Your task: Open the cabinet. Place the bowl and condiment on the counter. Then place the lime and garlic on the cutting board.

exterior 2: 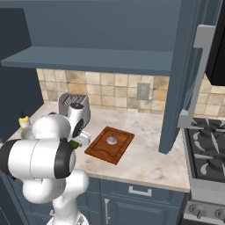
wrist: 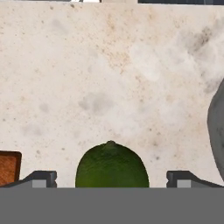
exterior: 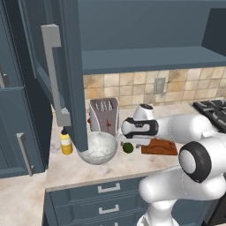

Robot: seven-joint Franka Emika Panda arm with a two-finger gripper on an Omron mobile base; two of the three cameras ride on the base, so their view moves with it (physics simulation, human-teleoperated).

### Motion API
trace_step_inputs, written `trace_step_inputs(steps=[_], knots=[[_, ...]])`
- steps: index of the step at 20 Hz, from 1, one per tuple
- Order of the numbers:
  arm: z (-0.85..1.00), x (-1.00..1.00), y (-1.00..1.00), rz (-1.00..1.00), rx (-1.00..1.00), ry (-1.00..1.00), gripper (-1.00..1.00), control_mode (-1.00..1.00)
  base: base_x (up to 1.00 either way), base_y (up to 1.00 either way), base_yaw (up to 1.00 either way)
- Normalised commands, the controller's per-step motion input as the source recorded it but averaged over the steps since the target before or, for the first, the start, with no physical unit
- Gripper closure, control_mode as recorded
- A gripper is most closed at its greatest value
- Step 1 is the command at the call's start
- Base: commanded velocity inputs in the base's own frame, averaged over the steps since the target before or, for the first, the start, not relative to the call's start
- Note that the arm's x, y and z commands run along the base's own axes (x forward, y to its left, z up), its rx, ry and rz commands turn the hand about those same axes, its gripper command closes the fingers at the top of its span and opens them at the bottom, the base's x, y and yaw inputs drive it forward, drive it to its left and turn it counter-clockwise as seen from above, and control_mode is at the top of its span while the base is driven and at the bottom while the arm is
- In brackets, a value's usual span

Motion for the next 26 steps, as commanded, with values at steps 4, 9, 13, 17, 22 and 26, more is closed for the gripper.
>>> trace_step_inputs(steps=[4, 9, 13, 17, 22, 26], knots=[[-0.06, 0.04, 0.01, 0.01, 0.0, 0.01, -1.0, -1.0, 0.0, 0.0, 0.0], [-0.14, 0.0, 0.14, 0.0, 0.0, 0.02, -1.0, -1.0, 0.0, 0.0, 0.0], [-0.07, -0.03, 0.05, 0.0, 0.04, 0.01, -1.0, -1.0, 0.0, 0.0, 0.0], [0.0, -0.15, 0.0, 0.0, 0.11, 0.0, -1.0, -1.0, 0.0, 0.0, 0.0], [-0.02, -0.01, 0.0, -0.01, 0.09, 0.0, -1.0, -1.0, 0.0, 0.0, 0.0], [-0.13, 0.08, 0.0, -0.03, 0.07, 0.04, -1.0, -1.0, 0.0, 0.0, 0.0]])
